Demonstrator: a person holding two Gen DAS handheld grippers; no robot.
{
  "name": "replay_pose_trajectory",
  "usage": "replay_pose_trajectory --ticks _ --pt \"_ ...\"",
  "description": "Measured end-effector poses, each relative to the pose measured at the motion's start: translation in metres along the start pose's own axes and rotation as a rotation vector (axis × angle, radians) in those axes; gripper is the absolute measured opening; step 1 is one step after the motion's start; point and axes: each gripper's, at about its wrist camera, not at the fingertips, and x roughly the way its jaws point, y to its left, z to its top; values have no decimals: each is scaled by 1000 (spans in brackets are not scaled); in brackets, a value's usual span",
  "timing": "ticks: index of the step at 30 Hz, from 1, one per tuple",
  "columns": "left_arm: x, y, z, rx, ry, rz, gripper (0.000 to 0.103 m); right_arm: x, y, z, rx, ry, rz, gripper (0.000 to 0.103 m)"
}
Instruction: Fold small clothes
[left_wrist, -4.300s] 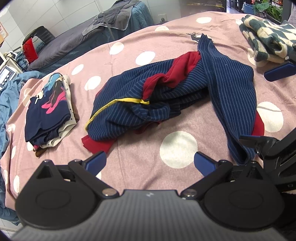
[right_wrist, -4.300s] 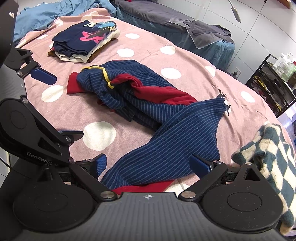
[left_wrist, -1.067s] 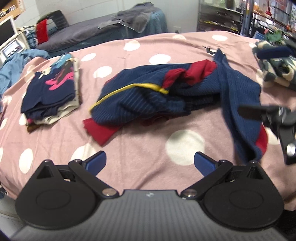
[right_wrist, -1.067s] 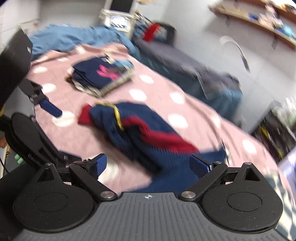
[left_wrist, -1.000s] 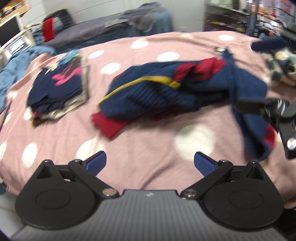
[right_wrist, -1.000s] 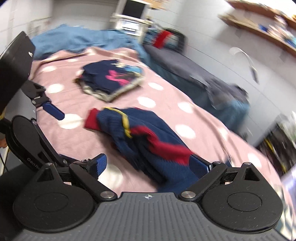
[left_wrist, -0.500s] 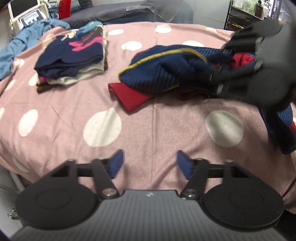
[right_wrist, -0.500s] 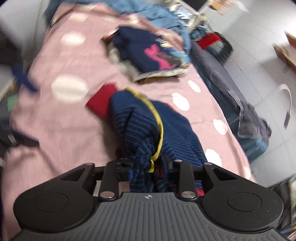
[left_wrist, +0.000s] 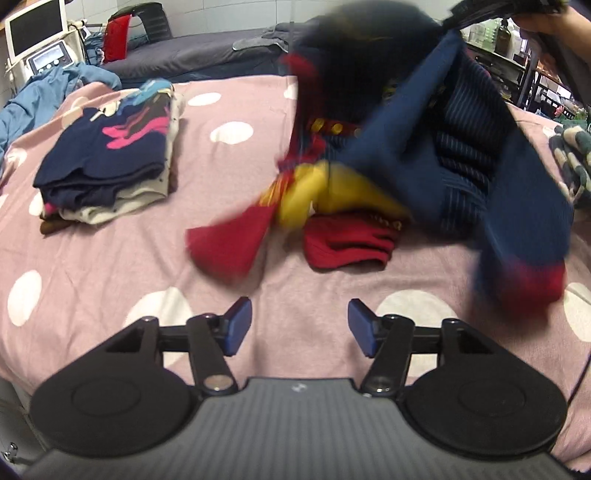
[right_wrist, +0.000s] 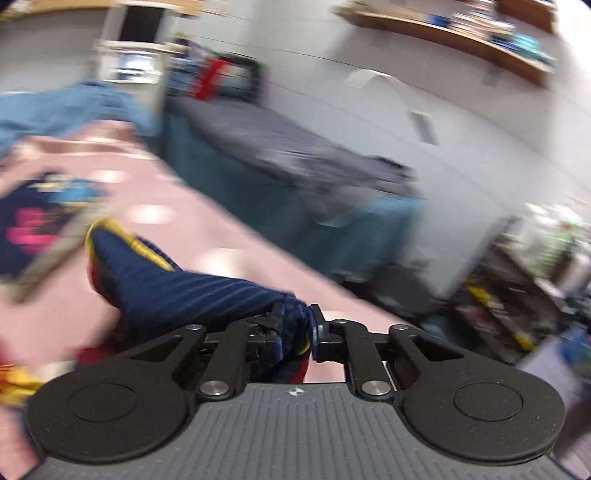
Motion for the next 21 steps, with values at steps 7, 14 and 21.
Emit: replay_pose_trajectory --ticks 7,14,21 --pt "22 -8 -4 -14 34 -33 65 15 -17 -42 177 108 29 69" --pt "38 -12 9 -16 -6 -39 72 -91 30 -96 222 38 331 103" --pt "26 -24 7 -11 -8 -42 85 -164 129 -157 -105 16 279 103"
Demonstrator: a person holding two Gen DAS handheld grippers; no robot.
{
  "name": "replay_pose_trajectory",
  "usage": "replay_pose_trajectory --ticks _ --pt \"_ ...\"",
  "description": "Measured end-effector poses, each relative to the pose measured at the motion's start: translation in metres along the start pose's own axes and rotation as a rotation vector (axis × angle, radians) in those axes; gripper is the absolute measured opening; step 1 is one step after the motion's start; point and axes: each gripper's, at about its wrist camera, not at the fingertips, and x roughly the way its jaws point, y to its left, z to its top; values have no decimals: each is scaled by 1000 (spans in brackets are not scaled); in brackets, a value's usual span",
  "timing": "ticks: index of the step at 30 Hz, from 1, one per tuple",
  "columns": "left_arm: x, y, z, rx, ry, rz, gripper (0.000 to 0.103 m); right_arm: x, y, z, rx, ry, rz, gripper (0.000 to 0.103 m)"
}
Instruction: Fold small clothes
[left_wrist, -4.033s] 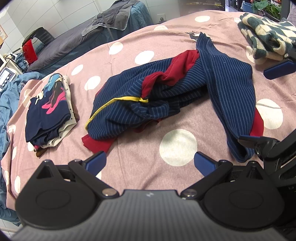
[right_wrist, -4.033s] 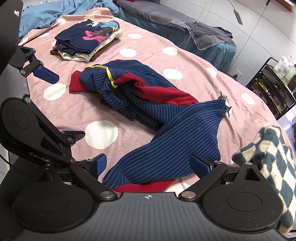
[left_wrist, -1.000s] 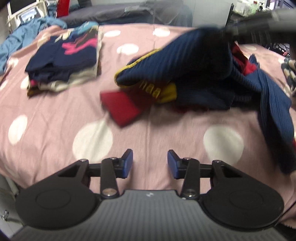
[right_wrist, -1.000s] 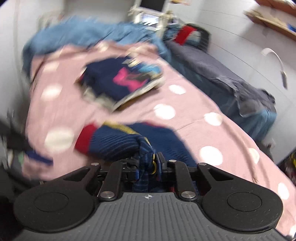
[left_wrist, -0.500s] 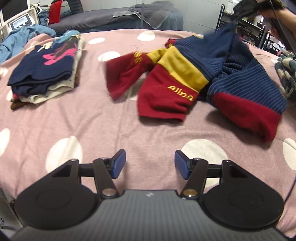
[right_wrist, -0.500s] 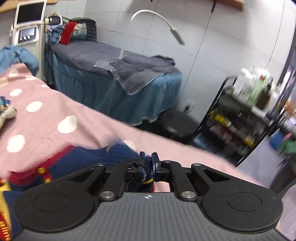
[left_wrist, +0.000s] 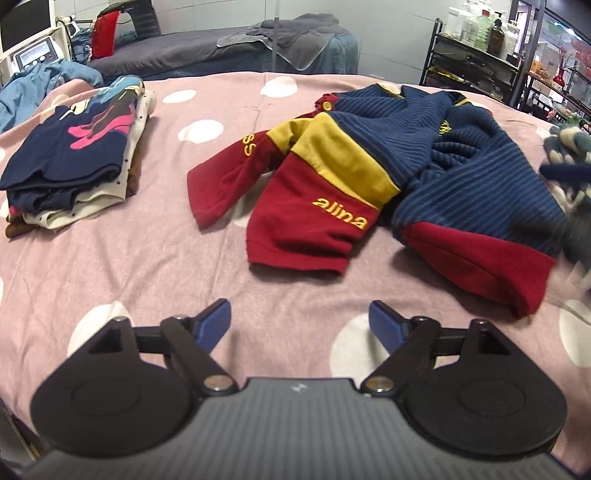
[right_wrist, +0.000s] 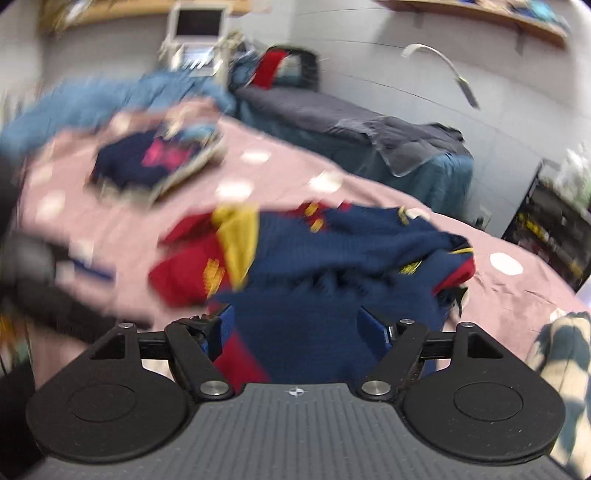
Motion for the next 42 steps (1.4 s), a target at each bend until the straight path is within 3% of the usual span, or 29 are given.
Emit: replay_pose_trajectory --ticks 3,4,5,6,9,11,14,15,16,18,19,21,24,25,26,27,28,30,32,34,37,39,41,42 --pt "-8 -3 -7 -6 6 -15 87 14 36 -13 -164 34 -110 103" --pt "-9 -4 -10 -5 9 -19 87 20 43 -17 -199 57 -127 96" --pt "-11 -4 -12 -3 14 -20 87 27 47 -20 -212 72 -139 67" --pt "-12 -4 -14 -2 18 -20 87 33 41 -21 -181 88 -132 18" --pt "-16 -1 -18 -7 21 -14 87 28 15 -12 55 82 -78 16" --pt "-17 3 -20 -27 28 -10 87 10 -6 -2 282 29 26 16" --pt "-16 8 -21 -62 38 -20 87 -39 -45 17 625 -122 229 16" --pt "-16 8 -21 -69 38 -27 87 -56 -53 24 682 -183 264 14" --pt "-17 6 -21 -71 38 -35 87 -82 -64 33 721 -275 301 4" --pt "-19 -1 -19 -53 22 -52 87 -126 -77 46 752 -417 291 0" --pt "-20 -7 -18 -36 12 -63 87 -145 -82 50 740 -471 255 0" --pt "-20 -19 -15 -3 -2 -88 87 -171 -88 52 716 -481 136 0" --pt "-17 -38 -13 33 -2 -136 87 -167 -85 41 664 -345 5 2" --pt "-15 -44 -13 48 2 -148 87 -158 -81 36 625 -277 -14 17" --pt "-13 -50 -13 63 7 -156 87 -147 -74 30 592 -214 -22 24" --pt "-12 -55 -13 80 9 -160 87 -136 -71 22 585 -180 -28 42" --pt "-12 -60 -14 97 10 -162 87 -126 -67 18 580 -156 -22 74" --pt "-13 -66 -15 117 9 -159 87 -114 -58 4 533 -106 -25 98" --pt "-16 -66 -17 126 10 -152 87 -101 -37 3 397 -99 -64 97" --pt "-18 -63 -18 125 14 -139 87 -97 -24 6 200 -107 -99 103" --pt "-19 -53 -19 100 27 -128 87 -70 10 10 -252 -136 -228 103" --pt "-20 -45 -21 84 35 -120 87 -42 18 6 -510 -90 -302 103" --pt "-22 -39 -23 74 36 -107 88 -13 18 -8 -670 -2 -363 103" --pt "-22 -36 -24 67 36 -101 89 -5 12 -13 -674 56 -318 75"
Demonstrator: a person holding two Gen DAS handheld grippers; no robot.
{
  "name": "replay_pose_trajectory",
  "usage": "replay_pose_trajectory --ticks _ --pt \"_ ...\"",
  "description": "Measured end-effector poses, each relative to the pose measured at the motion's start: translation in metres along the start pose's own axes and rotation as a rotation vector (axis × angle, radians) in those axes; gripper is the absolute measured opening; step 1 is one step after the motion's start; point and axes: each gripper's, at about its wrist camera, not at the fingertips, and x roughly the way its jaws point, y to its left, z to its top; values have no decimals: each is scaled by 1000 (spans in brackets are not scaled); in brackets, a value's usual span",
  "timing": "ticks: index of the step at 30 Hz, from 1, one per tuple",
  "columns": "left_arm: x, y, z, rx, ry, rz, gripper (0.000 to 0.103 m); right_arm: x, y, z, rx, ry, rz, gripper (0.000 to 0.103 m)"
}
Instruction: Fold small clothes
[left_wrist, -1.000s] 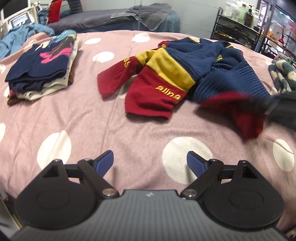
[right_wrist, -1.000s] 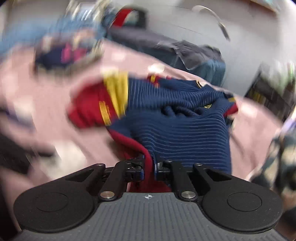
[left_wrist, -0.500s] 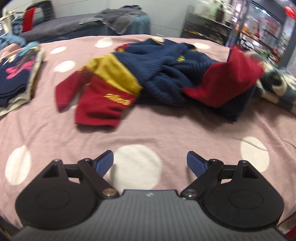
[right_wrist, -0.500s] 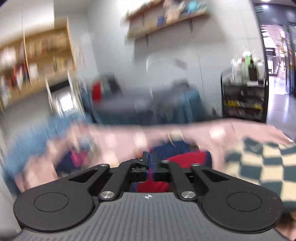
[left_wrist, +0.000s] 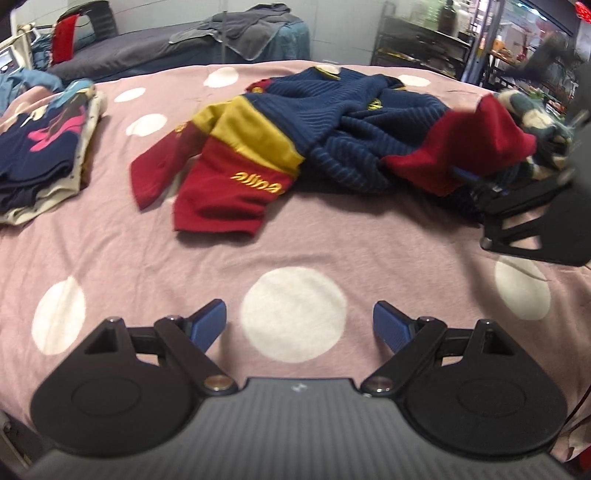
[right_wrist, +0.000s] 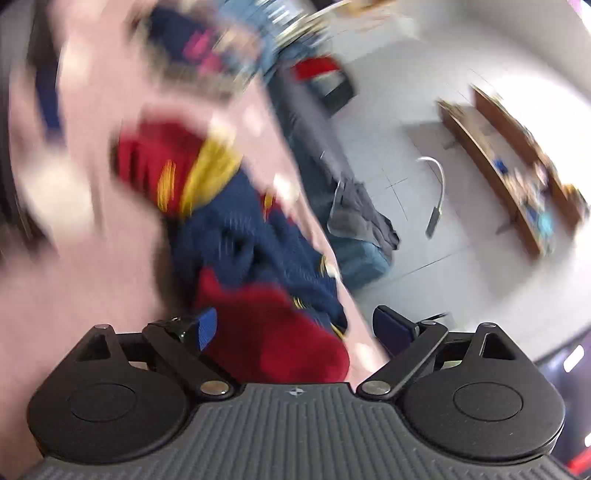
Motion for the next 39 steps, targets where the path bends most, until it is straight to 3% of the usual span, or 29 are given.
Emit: replay_pose_trajectory --ticks 1,2,4,8,10,12,15,17,20,21,23,26,28,29,31,32,34,35,36,37,39 --pt "0 3 -1 -10 3 6 90 8 -5 -4 62 51 115 18" --pt "0 6 -2 -18 6 9 90 13 -16 -6 205 88 220 17" --pt "0 12 -4 -33 12 12 90 6 -45 -9 472 55 333 14" --pt "-3 24 2 -61 0 40 90 -39 -141 -21 1075 -209 529 14" --pt "-9 31 7 -86 -32 55 90 -66 -178 -22 1221 -358 599 15" --pt "-18 39 13 -100 -70 87 90 -88 -193 -12 1208 -411 604 15" --pt "-33 53 18 -104 -121 177 90 -103 -184 -2 1192 -391 728 15" --pt "-37 65 19 -114 -124 206 91 -102 -150 8 1081 -264 781 16" --pt "-33 79 14 -133 -88 218 91 -95 -90 18 884 -90 879 27" --pt "-27 81 11 -133 -66 212 91 -93 -75 16 868 -43 918 39" --pt "-16 83 8 -131 -34 199 90 -89 -57 2 889 43 993 41" --pt "-8 78 11 -126 -59 197 90 -97 -64 -20 1009 37 938 48" --pt "-5 72 20 -105 -132 213 96 -104 -80 -32 1096 15 864 76" --pt "2 69 27 -70 -156 240 102 -107 -87 -38 1135 6 835 83" --pt "20 59 38 14 -154 332 101 -111 -95 -46 1173 -7 806 87" --pt "30 56 41 55 -157 357 98 -114 -97 -48 1183 -12 801 86" --pt "45 56 45 78 -147 358 80 -121 -97 -52 1201 -21 803 86" --pt "50 58 47 62 -133 340 56 -124 -97 -55 1211 -24 804 86" --pt "53 62 48 40 -120 298 24 -123 -95 -56 1219 -24 799 86" --pt "54 67 49 6 -112 228 11 -124 -90 -57 1229 -20 793 86" --pt "47 75 53 -58 -114 167 6 -114 -82 -59 1251 -4 776 86"
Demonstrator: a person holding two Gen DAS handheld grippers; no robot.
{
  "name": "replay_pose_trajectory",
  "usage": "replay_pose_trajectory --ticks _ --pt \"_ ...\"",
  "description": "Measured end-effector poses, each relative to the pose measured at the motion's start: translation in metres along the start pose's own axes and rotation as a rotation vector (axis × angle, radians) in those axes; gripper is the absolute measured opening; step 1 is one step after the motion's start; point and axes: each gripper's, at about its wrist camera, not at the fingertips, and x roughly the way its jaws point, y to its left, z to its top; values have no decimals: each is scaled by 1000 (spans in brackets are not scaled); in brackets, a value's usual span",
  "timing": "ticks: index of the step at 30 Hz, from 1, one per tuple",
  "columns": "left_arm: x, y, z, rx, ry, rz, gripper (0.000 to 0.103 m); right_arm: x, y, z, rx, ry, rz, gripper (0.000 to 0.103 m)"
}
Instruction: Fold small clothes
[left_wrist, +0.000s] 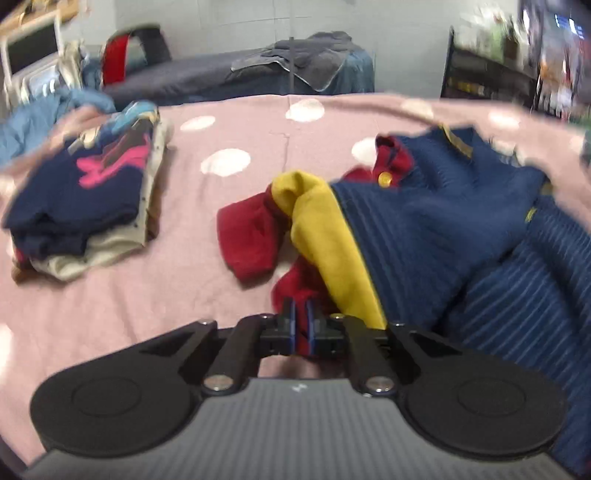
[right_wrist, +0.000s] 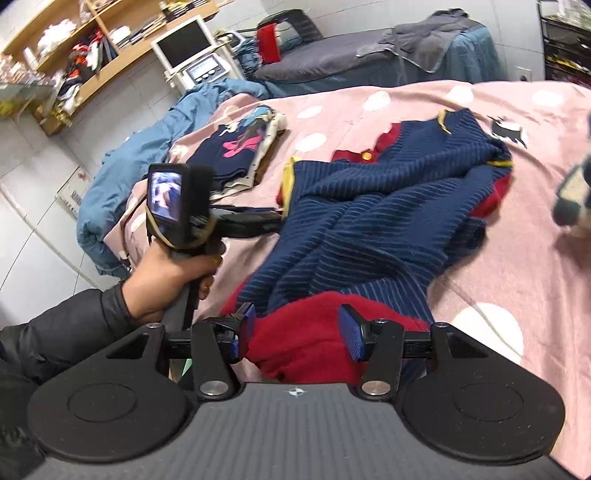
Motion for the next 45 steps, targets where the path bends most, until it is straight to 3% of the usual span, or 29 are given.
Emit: replay_pose_trajectory --ticks 2,4,5,7,8,9,11,14,16,18,20,21,25,26,30,34,38,40,42,43,45 --pt "-12 4 11 17 -43 39 4 8 -6 -4 22 -6 -6 83" --pt "-21 15 25 8 -67 27 0 22 -11 1 32 -9 -1 82" --pt "-24 23 32 -21 -68 -12 0 22 -12 1 32 -7 3 82" --pt "-21 37 42 -74 0 -201 5 21 -13 2 29 -10 9 82" --pt "-18 39 41 -91 45 -285 27 20 -12 2 26 -11 13 82" --pt "-17 40 38 -106 67 -339 67 19 -11 1 26 -12 16 82" --pt "-17 34 27 -94 20 -307 94 21 -12 0 37 -5 24 82" --pt "-8 24 18 -15 37 -225 93 23 -13 -2 42 7 17 83" --pt "1 26 13 -58 60 -280 84 23 -13 -2 44 9 21 83" --pt "13 29 7 -104 85 -334 49 24 -14 -2 48 14 16 83" --pt "24 33 2 -177 110 -365 34 24 -13 -1 47 11 10 83" --pt "21 32 2 -188 96 -370 18 23 -13 -1 43 6 6 83" --pt "-23 30 25 -129 -57 -310 13 18 -15 -1 49 -9 -4 83" --pt "-36 33 36 -120 -104 -292 4 18 -17 -2 58 -11 -4 83" --pt "-81 43 94 -85 -238 -266 4 18 -22 -2 67 -20 7 83" --pt "-81 7 155 -4 -264 -361 4 19 -22 -2 68 -34 21 82" --pt "-66 -86 203 114 -255 -521 5 12 -24 -2 82 -69 0 82" --pt "-62 -129 212 152 -277 -592 18 7 -27 -2 78 -87 -40 82" --pt "-52 -161 213 150 -208 -598 94 0 -31 -5 75 -112 -111 84" --pt "-49 -170 208 151 -196 -559 103 -2 -34 -6 79 -119 -130 87" --pt "-43 -175 189 198 -195 -510 102 -6 -42 -10 107 -124 -144 87"
